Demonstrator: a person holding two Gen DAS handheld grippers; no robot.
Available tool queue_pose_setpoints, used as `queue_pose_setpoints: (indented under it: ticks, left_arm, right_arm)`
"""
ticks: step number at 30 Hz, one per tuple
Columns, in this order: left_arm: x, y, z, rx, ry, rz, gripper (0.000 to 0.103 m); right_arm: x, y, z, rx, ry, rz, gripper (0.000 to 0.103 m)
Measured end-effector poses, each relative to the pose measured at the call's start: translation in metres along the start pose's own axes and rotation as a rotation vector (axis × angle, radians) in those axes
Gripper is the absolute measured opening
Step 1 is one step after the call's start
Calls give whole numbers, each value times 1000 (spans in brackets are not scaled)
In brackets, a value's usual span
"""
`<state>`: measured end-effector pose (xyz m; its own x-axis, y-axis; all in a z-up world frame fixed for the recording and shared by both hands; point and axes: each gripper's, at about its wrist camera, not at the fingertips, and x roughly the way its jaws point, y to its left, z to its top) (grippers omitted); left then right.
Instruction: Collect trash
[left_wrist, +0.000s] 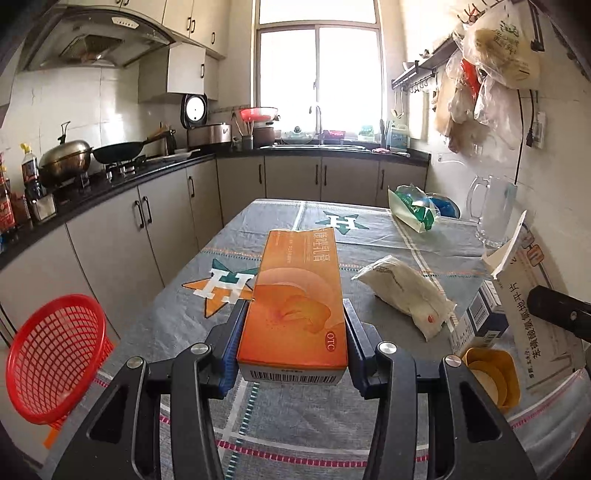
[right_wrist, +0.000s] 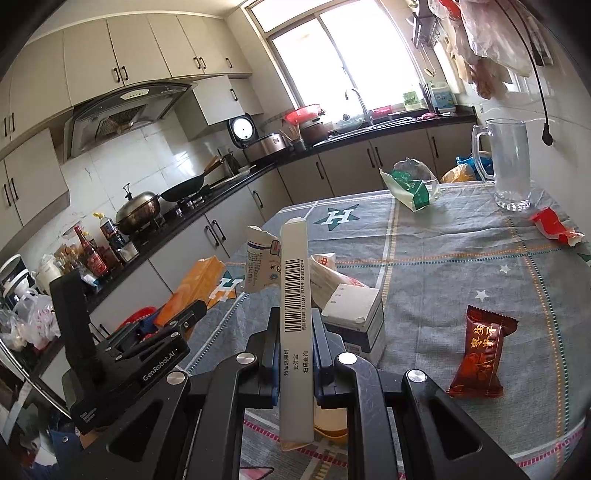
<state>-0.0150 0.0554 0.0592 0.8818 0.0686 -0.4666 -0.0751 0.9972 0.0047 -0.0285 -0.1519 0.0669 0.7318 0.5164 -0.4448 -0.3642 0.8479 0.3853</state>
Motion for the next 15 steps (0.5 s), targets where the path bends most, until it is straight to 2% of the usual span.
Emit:
queue_pose_setpoints:
  ticks: [15]
  left_arm:
    - [-4,-4,0,16,-16,11,47]
  right_arm:
    - [6,0,-2,0,19,-17,15]
